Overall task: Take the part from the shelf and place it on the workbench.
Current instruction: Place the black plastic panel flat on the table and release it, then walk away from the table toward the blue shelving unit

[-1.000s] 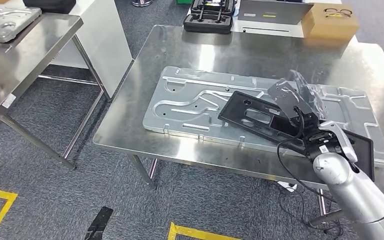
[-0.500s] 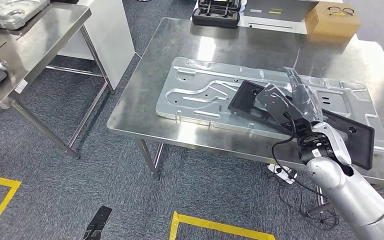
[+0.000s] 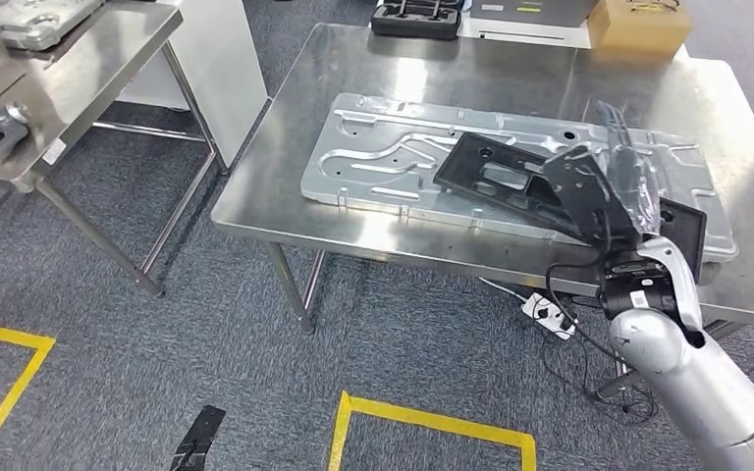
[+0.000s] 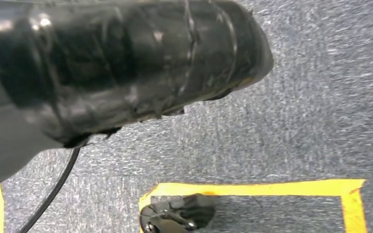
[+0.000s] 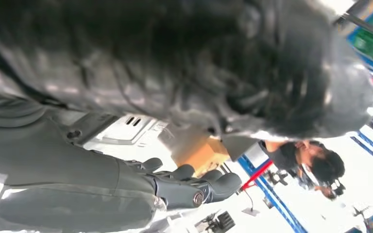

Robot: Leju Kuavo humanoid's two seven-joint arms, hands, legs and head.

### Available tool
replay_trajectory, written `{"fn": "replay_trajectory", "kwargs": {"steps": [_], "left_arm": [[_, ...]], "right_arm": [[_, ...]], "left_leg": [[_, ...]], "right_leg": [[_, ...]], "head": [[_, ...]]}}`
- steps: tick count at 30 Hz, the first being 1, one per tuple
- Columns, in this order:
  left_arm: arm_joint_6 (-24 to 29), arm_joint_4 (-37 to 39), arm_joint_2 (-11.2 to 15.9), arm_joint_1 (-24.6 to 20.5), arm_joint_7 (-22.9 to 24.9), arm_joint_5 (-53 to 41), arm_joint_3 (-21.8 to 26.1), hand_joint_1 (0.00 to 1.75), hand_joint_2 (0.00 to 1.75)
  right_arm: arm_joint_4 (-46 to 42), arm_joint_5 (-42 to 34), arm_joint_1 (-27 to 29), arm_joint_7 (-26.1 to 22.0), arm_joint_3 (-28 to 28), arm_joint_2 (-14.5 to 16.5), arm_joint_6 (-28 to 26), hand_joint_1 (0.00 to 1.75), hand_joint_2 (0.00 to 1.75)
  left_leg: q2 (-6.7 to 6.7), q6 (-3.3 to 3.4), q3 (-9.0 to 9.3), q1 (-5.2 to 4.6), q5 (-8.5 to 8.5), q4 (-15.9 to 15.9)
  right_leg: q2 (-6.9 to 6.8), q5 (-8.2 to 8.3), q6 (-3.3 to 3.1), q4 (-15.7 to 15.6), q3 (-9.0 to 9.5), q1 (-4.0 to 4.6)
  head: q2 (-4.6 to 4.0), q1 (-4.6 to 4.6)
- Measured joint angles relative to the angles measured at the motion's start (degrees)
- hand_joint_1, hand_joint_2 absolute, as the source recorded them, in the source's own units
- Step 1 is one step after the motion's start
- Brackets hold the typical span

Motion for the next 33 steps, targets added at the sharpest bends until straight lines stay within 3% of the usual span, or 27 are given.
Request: {"fn": "replay_trajectory", "kwargs": {"steps": [2, 3, 4, 6, 7, 8, 10, 11, 12, 14, 16, 19, 22, 23, 24, 25, 27, 28, 29, 31, 32, 33], "left_arm": [[0.04, 0.00, -0.05, -0.13, -0.09, 0.02, 0.00, 0.00, 0.00], [0.05, 0.00, -0.08, -0.22, -0.11, 0.03, 0.00, 0.00, 0.00], [0.08, 0.00, -0.10, -0.28, -0.13, 0.05, 0.00, 0.00, 0.00], [0.17, 0.00, -0.14, -0.20, -0.13, 0.11, 0.00, 0.00, 0.00], [0.25, 0.00, -0.14, -0.13, -0.13, 0.15, 0.00, 0.00, 0.00], [0.32, 0.00, -0.14, -0.06, -0.13, 0.17, 0.00, 0.00, 0.00], [0.45, 0.00, -0.14, -0.05, -0.14, 0.18, 0.00, 0.00, 0.00], [0.50, 0.00, -0.14, -0.05, -0.15, 0.19, 0.00, 0.00, 0.00], [0.54, 0.00, -0.14, -0.06, -0.15, 0.19, 0.00, 0.00, 0.00], [0.58, 0.00, -0.16, -0.05, -0.15, 0.21, 0.00, 0.00, 0.00], [0.58, 0.00, -0.16, -0.04, -0.15, 0.22, 0.00, 0.00, 0.00], [0.57, 0.00, -0.16, -0.03, -0.14, 0.22, 0.00, 0.00, 0.00], [0.57, 0.00, -0.16, -0.04, -0.10, 0.23, 0.00, 0.00, 0.00], [0.58, 0.00, -0.19, -0.03, -0.09, 0.23, 0.00, 0.00, 0.00], [0.58, 0.00, -0.21, -0.02, -0.08, 0.22, 0.00, 0.00, 0.00], [0.58, 0.00, -0.24, -0.03, -0.08, 0.23, 0.00, 0.00, 0.00], [0.59, 0.00, -0.26, -0.06, -0.08, 0.24, 0.00, 0.00, 0.00], [0.60, 0.00, -0.26, -0.08, -0.07, 0.24, 0.00, 0.00, 0.00], [0.60, 0.00, -0.28, -0.09, -0.05, 0.23, 0.00, 0.00, 0.00], [0.60, 0.00, -0.37, -0.12, 0.02, 0.21, 0.00, 0.00, 0.00], [0.60, 0.00, -0.40, -0.19, 0.05, 0.20, 0.00, 0.00, 0.00], [0.61, 0.00, -0.41, -0.29, 0.08, 0.20, 0.00, 0.00, 0.00]], "right_arm": [[-0.57, -0.86, 0.19, -0.60, -0.94, -0.01, -1.59, 0.00, 0.00], [-0.81, -1.31, 0.21, -0.84, -1.30, -0.01, -2.19, 0.00, 0.00], [-0.98, -1.92, 0.32, -1.07, -1.56, -0.02, -2.72, 0.00, 0.00], [-1.11, -3.73, 1.00, -1.54, -1.91, -0.02, -3.73, 0.00, 0.00], [-1.13, -4.75, 1.50, -1.75, -2.09, -0.02, -4.27, 0.00, 0.00], [-1.16, -5.63, 1.94, -1.97, -2.33, -0.02, -4.87, 0.00, 0.00], [-1.27, -7.35, 2.41, -2.60, -2.91, -0.02, -6.51, 0.00, 0.00], [-1.35, -8.43, 2.54, -3.04, -3.20, -0.02, -7.50, 0.00, 0.00], [-1.44, -9.91, 2.74, -3.59, -3.47, -0.02, -8.51, 0.00, 0.00], [-1.57, -13.23, 3.29, -4.73, -3.91, -0.02, -10.12, 0.00, 0.00], [-1.59, -15.08, 3.60, -5.36, -4.08, -0.02, -10.80, 0.00, 0.00], [-1.63, -16.04, 3.71, -5.74, -4.18, -0.02, -11.22, 0.00, 0.00], [-2.19, -18.94, 4.38, -7.92, -5.50, 0.09, -13.57, 0.00, 0.00], [-2.39, -19.59, 4.65, -8.54, -6.05, 0.17, -14.23, 0.00, 0.00], [-2.55, -19.80, 4.89, -8.74, -6.51, 0.26, -14.50, 0.00, 0.00], [-2.60, -19.95, 4.96, -8.81, -6.68, 0.33, -14.63, 0.00, 0.00], [-2.73, -20.66, 5.06, -9.18, -7.10, 0.46, -15.21, 0.00, 0.00], [-2.77, -21.17, 5.18, -9.47, -7.29, 0.54, -15.64, 0.00, 0.00], [-2.80, -21.72, 5.33, -9.77, -7.46, 0.63, -16.11, 0.00, 0.00], [-2.84, -22.49, 5.70, -10.24, -7.80, 0.78, -16.77, 0.00, 0.00], [-2.85, -22.71, 5.82, -10.44, -8.01, 0.81, -17.01, 0.00, 0.00], [-2.95, -22.76, 5.91, -10.60, -8.23, 0.83, -17.25, 0.00, 0.00]], "left_leg": [[-0.12, 0.10, 6.20, 0.05, 0.01, -8.60], [-0.18, 0.33, 8.18, -0.16, -0.64, -11.83], [-0.23, 0.66, 9.17, -0.53, -1.10, -13.82], [-0.08, 1.66, 8.70, -0.97, -0.11, -14.80], [0.02, 2.28, 8.25, -1.09, 0.60, -14.97], [0.13, 2.94, 7.62, -1.14, 1.32, -15.11], [0.25, 3.87, 6.08, -1.46, 2.55, -14.96], [0.28, 4.10, 5.25, -1.67, 3.12, -14.81], [0.29, 4.21, 4.40, -1.87, 3.65, -14.63], [0.29, 4.30, 2.82, -2.14, 4.52, -14.14], [0.28, 4.29, 2.03, -2.21, 4.88, -13.83], [0.27, 4.26, 1.62, -2.22, 5.03, -13.63], [0.13, 3.34, -0.52, -2.34, 6.49, -12.40], [0.07, 2.82, -1.32, -2.33, 6.41, -11.75], [0.05, 2.29, -1.98, -2.22, 5.25, -10.66], [0.04, 1.91, -2.79, -2.05, 2.80, -8.56], [0.04, 1.16, -4.40, -1.60, -2.76, -1.96], [0.04, 0.89, -4.81, -1.39, -4.03, 1.17], [0.05, 0.71, -4.70, -1.24, -3.84, 3.22], [0.04, 0.66, -2.27, -1.04, -0.48, 2.65], [0.02, 0.80, 0.36, -1.00, 0.88, -0.22], [-0.01, 1.03, 3.67, -1.08, 0.84, -4.54]], "right_leg": [[0.06, 0.95, 0.66, 0.04, -0.82, -0.08], [0.07, 1.50, 1.05, -0.07, -1.01, -0.18], [0.08, 2.10, 1.47, -0.31, -1.13, -0.34], [0.13, 2.88, 2.25, -0.69, -1.47, -0.73], [0.15, 1.96, 2.42, -0.13, -1.93, -0.85], [0.18, -0.09, 2.43, 1.57, -2.69, -0.87], [0.20, -6.03, 2.12, 8.25, -4.65, -0.64], [0.22, -8.18, 2.02, 12.16, -5.43, -0.45], [0.23, -9.00, 1.93, 15.23, -5.72, -0.25], [0.23, -7.47, 1.70, 17.19, -4.58, 0.07], [0.23, -5.79, 1.53, 16.45, -3.31, 0.21], [0.23, -4.97, 1.42, 14.99, -2.13, 0.28], [0.17, -5.24, 0.55, 3.62, 4.84, 0.70], [0.12, -5.37, 0.13, 0.47, 6.30, 0.74], [0.07, -4.72, -0.26, -0.12, 5.86, 0.64], [0.00, -4.00, -0.59, -0.28, 5.15, 0.51], [-0.01, -2.58, -0.86, -0.24, 3.44, 0.59], [-0.01, -1.86, -0.86, -0.22, 2.49, 0.61], [-0.02, -1.14, -0.80, -0.20, 1.53, 0.61], [-0.01, 0.29, -0.60, -0.18, -0.39, 0.63], [0.02, 1.03, -0.46, -0.14, -1.26, 0.63], [0.05, 1.70, -0.25, -0.11, -2.00, 0.65]], "head": [[0.00, 0.03], [0.00, 0.05], [0.00, 0.06], [0.00, 0.07], [0.00, 0.10], [0.00, 0.23], [0.00, 0.43], [0.00, 0.50], [0.00, 0.49], [0.00, 0.49], [0.00, 0.49], [0.00, 0.49], [0.00, 0.62], [0.00, 0.68], [0.00, 0.66], [0.00, 0.58], [0.00, 0.40], [0.00, 0.37], [0.00, 0.37], [0.00, 0.36], [0.00, 0.36], [0.00, 0.36]]}}
